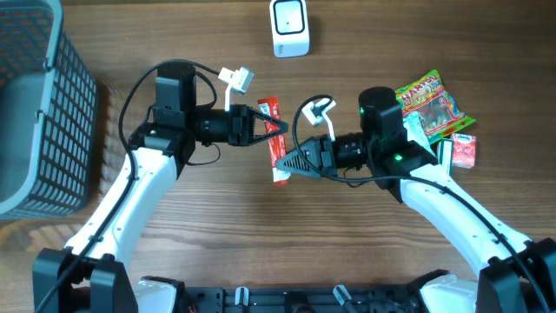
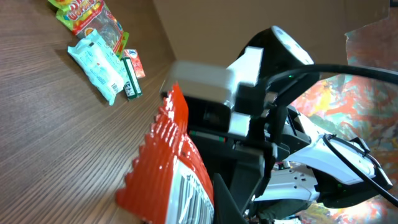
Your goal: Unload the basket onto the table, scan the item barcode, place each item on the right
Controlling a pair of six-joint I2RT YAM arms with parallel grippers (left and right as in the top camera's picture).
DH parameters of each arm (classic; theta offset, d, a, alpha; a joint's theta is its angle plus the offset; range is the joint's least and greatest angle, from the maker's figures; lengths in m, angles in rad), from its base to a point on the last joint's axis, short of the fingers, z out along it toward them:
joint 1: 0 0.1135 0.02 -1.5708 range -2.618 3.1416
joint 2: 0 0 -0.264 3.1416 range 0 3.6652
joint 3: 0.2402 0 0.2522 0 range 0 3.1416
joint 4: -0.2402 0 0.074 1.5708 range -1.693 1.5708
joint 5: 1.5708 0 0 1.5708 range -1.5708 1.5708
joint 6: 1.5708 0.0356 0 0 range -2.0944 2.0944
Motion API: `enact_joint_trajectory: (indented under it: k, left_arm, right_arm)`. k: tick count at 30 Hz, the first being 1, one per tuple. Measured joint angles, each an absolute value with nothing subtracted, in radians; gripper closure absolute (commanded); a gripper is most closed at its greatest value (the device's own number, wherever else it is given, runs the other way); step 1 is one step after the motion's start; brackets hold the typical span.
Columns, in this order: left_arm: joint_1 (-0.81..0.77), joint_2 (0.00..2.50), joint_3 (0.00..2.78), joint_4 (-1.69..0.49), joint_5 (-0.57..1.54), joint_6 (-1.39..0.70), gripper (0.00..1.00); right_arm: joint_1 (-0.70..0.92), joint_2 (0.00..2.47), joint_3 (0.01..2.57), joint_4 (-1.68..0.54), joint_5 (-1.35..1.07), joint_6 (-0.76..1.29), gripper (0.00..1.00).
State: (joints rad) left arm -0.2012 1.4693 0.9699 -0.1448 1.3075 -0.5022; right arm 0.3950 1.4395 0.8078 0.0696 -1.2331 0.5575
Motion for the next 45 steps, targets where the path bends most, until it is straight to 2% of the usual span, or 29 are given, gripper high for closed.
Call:
enact_joint_trajectory:
  k: [2, 5, 7, 15, 20, 27, 30, 32, 36, 39, 45]
  left_arm:
    - [-0.201, 1.469, 0.970, -0.145, 1.308, -0.502, 0.96]
    - [-0.201, 1.469, 0.970, -0.145, 1.308, -0.502, 0.96]
    - [-0.201, 1.469, 0.970, -0.145, 1.308, -0.502, 0.96]
    - [-0.201, 1.469, 0.970, -0.144, 1.307, -0.502, 0.96]
    - [-0.201, 1.469, 0.970, -0.145, 1.303, -0.502, 0.96]
    - [-0.210, 1.470, 0.967, -0.152, 1.299, -0.502, 0.95]
    - [-0.211, 1.478, 0.964, -0.152, 1.287, -0.503, 0.81]
    - [-0.210, 1.478, 0.964, -0.143, 1.279, -0.504, 0.66]
    - [-0.195, 1.478, 0.964, -0.045, 1.266, -0.508, 0.43]
    - [-0.164, 1.478, 0.965, 0.041, 1.256, -0.513, 0.41]
    - [-0.027, 1.478, 0.965, 0.052, 1.163, -0.538, 0.41]
  right_arm:
    - [0.395, 1.439, 0.807, 0.133, -1.232, 0.599, 0.65]
    - [0.395, 1.439, 0.806, 0.228, -1.236, 0.672, 0.74]
    - [0.395, 1.439, 0.806, 0.238, -1.242, 0.700, 0.76]
    - [0.395, 1.439, 0.806, 0.215, -1.290, 0.727, 0.75]
    - [0.395, 1.439, 0.806, 0.203, -1.303, 0.733, 0.95]
    - [0.394, 1.435, 0.809, 0.056, -1.229, 0.604, 0.96]
    - [0.395, 1.429, 0.810, 0.015, -1.173, 0.547, 0.96]
    - [0.397, 1.428, 0.810, -0.005, -1.156, 0.517, 0.96]
    - [0.397, 1.428, 0.808, -0.070, -1.124, 0.435, 0.96]
    - [0.397, 1.428, 0.808, -0.178, -1.066, 0.353, 0.96]
    - [0.397, 1.428, 0.807, -0.316, -0.897, 0.215, 0.96]
